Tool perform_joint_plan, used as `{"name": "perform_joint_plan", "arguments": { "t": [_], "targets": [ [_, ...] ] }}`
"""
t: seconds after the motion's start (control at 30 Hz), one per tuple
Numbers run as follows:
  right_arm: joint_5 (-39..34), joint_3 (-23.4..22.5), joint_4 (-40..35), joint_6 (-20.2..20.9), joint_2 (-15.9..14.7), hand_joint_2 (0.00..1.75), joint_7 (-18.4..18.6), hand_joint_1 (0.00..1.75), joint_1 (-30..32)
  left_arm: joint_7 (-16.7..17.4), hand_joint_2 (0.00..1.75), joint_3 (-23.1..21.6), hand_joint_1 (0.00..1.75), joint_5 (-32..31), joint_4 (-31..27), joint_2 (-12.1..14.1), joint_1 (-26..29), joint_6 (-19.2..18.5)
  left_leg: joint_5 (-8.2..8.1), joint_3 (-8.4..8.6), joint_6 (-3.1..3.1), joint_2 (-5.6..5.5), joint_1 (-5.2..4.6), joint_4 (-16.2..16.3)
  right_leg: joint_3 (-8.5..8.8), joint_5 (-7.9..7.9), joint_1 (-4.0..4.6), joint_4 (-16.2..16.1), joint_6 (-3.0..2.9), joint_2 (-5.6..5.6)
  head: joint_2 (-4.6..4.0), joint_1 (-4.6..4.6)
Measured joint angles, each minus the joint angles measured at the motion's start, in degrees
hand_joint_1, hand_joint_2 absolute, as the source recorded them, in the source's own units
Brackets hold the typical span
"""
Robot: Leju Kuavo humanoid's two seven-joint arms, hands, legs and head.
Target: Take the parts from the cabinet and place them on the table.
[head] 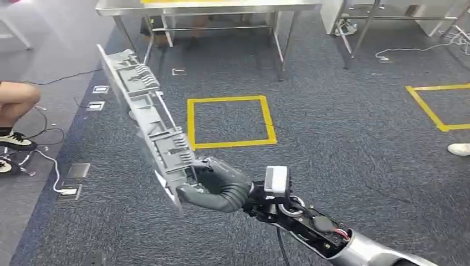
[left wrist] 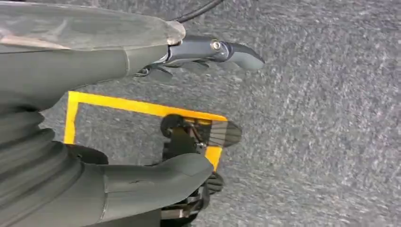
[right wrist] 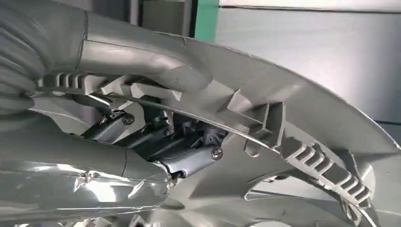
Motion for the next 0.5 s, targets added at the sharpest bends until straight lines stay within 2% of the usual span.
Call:
{"name": "perform_joint_plan", "arguments": {
  "t": [0.03,0.1,0.13,0.17,0.2,0.27,0.3,0.33,0.37,0.4,0.47,0.5],
  "targets": [
    [-0.02,-0.04,0.00,0.02,0.00,1.75,-0.09,1.75,0.01,-0.04,1.75,-0.02,0.00,0.09,0.00,-0.07,0.05,0.02,0.12,0.04,-0.26,-0.01,0.07,-0.28,-0.19,-0.19,0.05,0.44,-0.99,-0.06,0.00,-0.46],
    [-0.02,0.02,0.00,0.09,0.00,1.75,-0.09,1.75,0.07,-0.02,1.75,-0.02,0.00,0.17,0.00,-0.09,0.15,0.02,0.35,0.41,-0.98,-0.03,0.39,-0.88,-0.33,-0.18,0.38,0.44,-1.98,0.00,0.00,-1.23],
    [-0.02,0.02,0.00,0.11,0.00,1.75,-0.15,1.75,-0.03,-0.02,1.75,-0.02,0.00,0.24,0.00,-0.07,0.16,0.04,0.22,0.40,-1.27,-0.01,0.50,-0.93,0.63,-0.06,0.21,0.21,-2.49,-0.03,0.00,-1.34],
    [-0.05,0.00,0.00,0.11,0.02,1.75,-0.20,1.75,-0.04,-0.02,1.75,-0.02,0.00,0.28,0.00,-0.09,0.20,0.02,-0.57,0.04,-1.33,0.57,0.56,0.31,0.84,-0.04,0.14,0.01,-2.78,-0.10,0.00,-1.67],
    [-0.05,0.00,-0.02,0.18,0.02,1.75,-0.28,1.75,-0.06,-0.04,1.75,-0.02,0.00,0.39,0.00,-0.09,0.20,0.02,-2.36,-1.62,-1.27,1.10,0.53,3.60,0.99,-0.04,0.23,-0.08,-3.04,-0.17,0.00,-2.32],
    [-0.07,0.02,0.00,0.31,0.02,1.75,-0.28,1.75,-0.05,-0.11,1.75,-0.02,0.00,0.42,0.00,-0.09,0.21,0.04,-6.21,-6.92,-1.28,1.17,0.36,13.62,1.22,-0.28,0.58,-0.18,-3.43,-0.39,0.00,-2.87],
    [-0.07,0.02,0.04,0.46,0.00,1.75,-0.26,1.75,-0.04,-0.11,1.75,-0.02,0.00,0.44,0.00,-0.09,0.34,0.04,-7.14,-9.55,-1.15,1.17,0.35,17.99,1.39,-0.50,0.87,-0.17,-3.70,-0.42,0.00,-2.91],
    [-0.07,0.07,0.09,0.59,0.00,1.75,-0.26,1.75,-0.02,-0.11,1.75,-0.02,0.00,0.50,0.00,-0.07,0.49,0.04,-6.78,-10.84,-0.96,1.17,0.30,19.39,1.64,-0.75,1.12,-0.18,-3.88,-0.40,0.00,-2.95],
    [-0.07,0.11,0.11,0.64,0.00,1.75,-0.26,1.75,-0.01,-0.09,1.75,-0.02,0.00,0.57,0.00,-0.05,0.62,0.04,-5.02,-10.68,-0.58,1.16,0.13,17.86,2.04,-1.08,1.28,-0.18,-3.97,-0.35,0.00,-2.93],
    [-0.07,0.11,0.09,0.63,0.00,1.75,-0.26,1.75,-0.02,-0.09,1.75,-0.02,0.00,0.55,0.00,-0.05,0.66,0.04,-2.29,-9.12,-0.04,1.16,-0.15,13.88,2.56,-1.48,1.45,-0.19,-3.97,-0.27,0.00,-2.98],
    [-0.07,0.11,0.09,0.61,0.00,1.75,-0.28,1.75,-0.08,-0.11,1.75,-0.02,0.00,0.55,0.00,0.09,0.63,0.04,3.48,-4.50,1.63,1.19,-1.07,2.90,3.67,-2.42,1.64,-0.28,-3.86,-0.26,0.00,-3.00],
    [-0.07,0.11,0.11,0.64,0.02,1.75,-0.31,1.75,-0.11,-0.11,1.75,-0.02,0.00,0.57,0.00,0.44,0.64,0.07,2.55,-3.38,2.39,1.32,-1.69,1.50,3.60,-2.86,1.98,-0.29,-3.54,-0.26,0.00,-2.89]
  ]
}}
